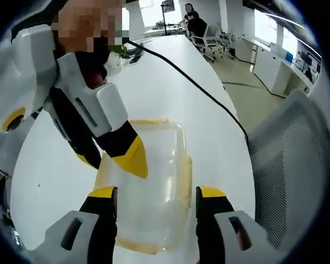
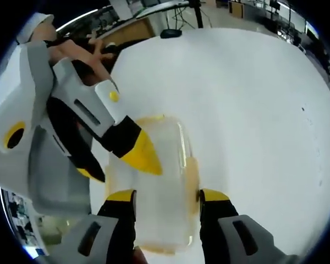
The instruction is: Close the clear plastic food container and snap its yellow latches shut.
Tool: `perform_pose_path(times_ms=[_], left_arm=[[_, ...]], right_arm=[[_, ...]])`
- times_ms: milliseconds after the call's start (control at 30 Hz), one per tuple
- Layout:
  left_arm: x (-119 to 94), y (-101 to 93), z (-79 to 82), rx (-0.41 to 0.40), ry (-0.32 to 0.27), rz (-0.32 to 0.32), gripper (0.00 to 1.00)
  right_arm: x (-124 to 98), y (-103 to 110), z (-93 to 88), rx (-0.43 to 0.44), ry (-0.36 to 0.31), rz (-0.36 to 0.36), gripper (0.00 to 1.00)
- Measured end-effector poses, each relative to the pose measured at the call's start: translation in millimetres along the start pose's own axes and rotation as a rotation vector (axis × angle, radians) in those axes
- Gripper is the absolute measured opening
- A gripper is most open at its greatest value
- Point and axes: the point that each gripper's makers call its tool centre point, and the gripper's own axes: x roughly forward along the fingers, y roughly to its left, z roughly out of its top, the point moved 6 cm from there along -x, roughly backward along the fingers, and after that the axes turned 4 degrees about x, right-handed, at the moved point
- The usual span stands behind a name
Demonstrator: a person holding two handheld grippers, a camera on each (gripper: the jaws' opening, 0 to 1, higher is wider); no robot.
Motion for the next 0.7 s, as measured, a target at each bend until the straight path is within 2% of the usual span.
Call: perform_pose_path(times_ms=[400,700], left_arm=[[4.5,1.4,2.3,-0.007,0.003,0.045,0.55],[5.5,0.2,3.0,-0.003,0.015,0.062,0.54]], right_arm=[[1.4,-2.7,-0.4,-0.014,0.009,0.027,0.45],[2.4,-3.8,2.2,-0.015,0.045,0.042,0.43]])
